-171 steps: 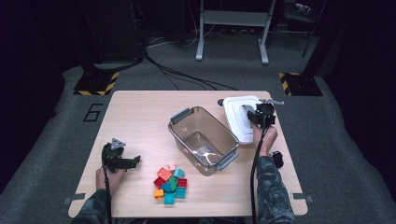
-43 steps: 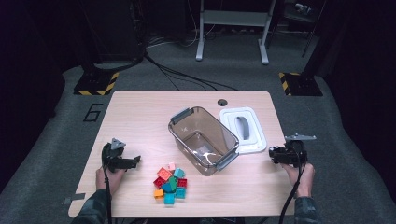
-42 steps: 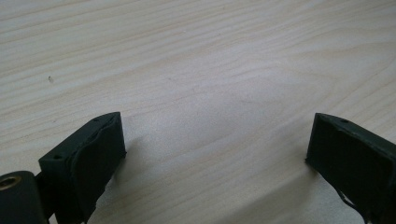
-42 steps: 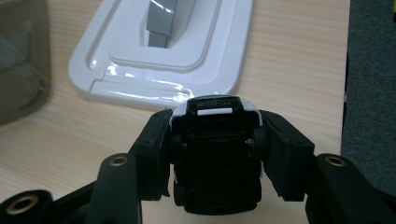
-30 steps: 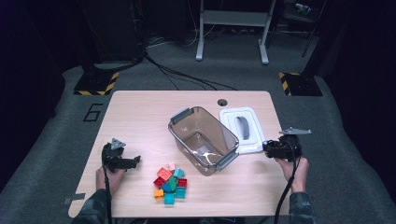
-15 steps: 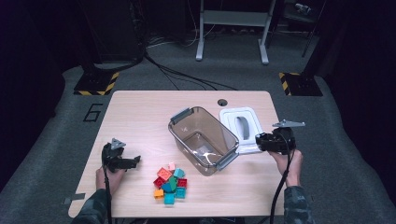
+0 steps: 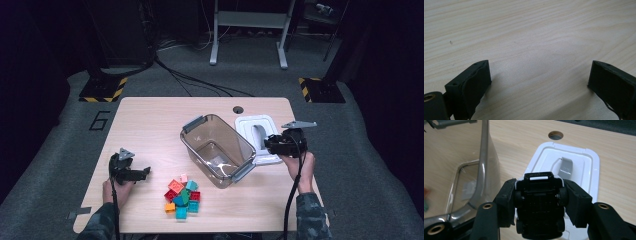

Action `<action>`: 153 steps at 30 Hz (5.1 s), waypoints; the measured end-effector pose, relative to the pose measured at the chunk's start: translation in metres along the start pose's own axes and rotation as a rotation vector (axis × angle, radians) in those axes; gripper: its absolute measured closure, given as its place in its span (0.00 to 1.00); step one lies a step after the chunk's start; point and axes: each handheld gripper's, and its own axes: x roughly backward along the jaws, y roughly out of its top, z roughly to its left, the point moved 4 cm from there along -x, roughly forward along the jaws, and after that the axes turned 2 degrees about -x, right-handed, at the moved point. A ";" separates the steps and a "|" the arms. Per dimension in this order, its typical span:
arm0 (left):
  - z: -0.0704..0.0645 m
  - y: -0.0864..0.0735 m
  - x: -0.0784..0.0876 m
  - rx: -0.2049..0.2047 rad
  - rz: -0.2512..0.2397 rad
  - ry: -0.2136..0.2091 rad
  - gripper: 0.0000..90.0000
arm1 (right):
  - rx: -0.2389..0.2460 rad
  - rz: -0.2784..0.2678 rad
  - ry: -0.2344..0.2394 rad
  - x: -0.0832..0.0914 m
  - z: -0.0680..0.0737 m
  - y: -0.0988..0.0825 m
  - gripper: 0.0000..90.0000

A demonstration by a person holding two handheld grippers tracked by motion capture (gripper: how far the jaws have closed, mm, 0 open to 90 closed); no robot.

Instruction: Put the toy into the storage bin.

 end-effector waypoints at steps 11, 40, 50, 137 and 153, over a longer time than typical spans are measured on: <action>0.000 0.000 0.000 0.000 0.000 0.000 0.05 | 0.045 -0.035 0.036 0.000 0.023 0.026 0.52; 0.000 0.000 0.000 0.001 0.000 0.000 0.05 | 0.202 0.009 0.150 -0.018 0.094 0.024 0.52; 0.000 0.000 0.000 0.000 0.000 0.000 0.05 | 0.209 0.028 0.149 -0.014 0.093 0.011 0.52; -0.002 -0.001 0.011 0.077 0.002 -0.036 0.11 | -0.066 0.064 -0.189 -0.030 -0.029 -0.143 0.01; -0.051 0.003 0.050 0.032 -0.006 -0.119 0.02 | -0.050 0.071 -0.180 -0.024 -0.032 -0.147 0.01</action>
